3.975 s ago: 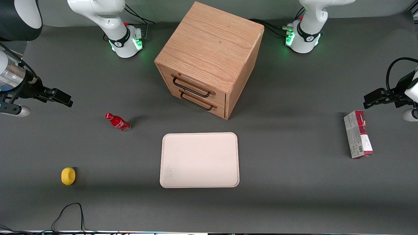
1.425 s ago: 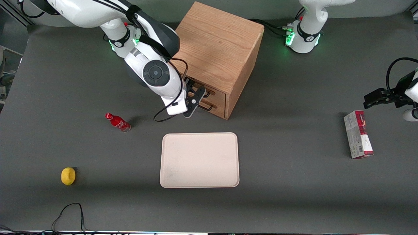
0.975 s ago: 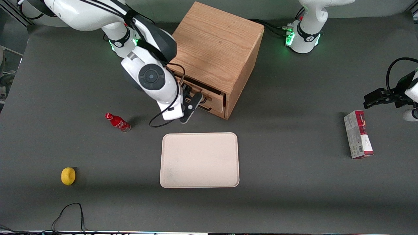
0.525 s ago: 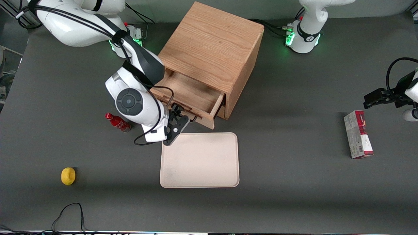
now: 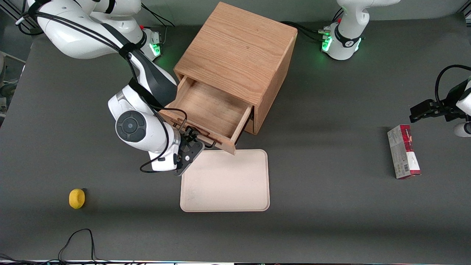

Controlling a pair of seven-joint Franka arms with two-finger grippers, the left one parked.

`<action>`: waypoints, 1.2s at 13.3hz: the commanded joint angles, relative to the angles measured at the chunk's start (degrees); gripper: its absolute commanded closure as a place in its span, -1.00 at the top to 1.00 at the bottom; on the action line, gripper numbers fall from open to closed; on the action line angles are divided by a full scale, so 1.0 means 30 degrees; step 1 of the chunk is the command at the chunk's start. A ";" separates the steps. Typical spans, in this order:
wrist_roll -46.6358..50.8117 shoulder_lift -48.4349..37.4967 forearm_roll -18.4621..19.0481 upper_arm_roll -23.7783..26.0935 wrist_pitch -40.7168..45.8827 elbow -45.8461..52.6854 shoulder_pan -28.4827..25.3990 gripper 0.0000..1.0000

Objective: Open upper drawer
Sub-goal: 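Pull the handle outward from the cabinet with the right gripper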

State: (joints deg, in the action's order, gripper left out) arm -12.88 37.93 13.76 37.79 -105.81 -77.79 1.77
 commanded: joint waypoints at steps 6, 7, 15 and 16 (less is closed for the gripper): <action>-0.1739 0.0364 0.0452 -0.0671 0.0991 0.1642 -0.0062 1.00; -0.2119 0.0335 0.0481 -0.0673 0.0993 0.1643 -0.0062 1.00; -0.2768 0.0335 0.0394 -0.1112 0.1373 0.2550 0.0025 1.00; -0.2768 0.0306 0.0365 -0.1141 0.1373 0.2551 0.0025 1.00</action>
State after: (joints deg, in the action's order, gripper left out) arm -19.86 37.97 13.76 34.23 -102.95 -72.49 2.03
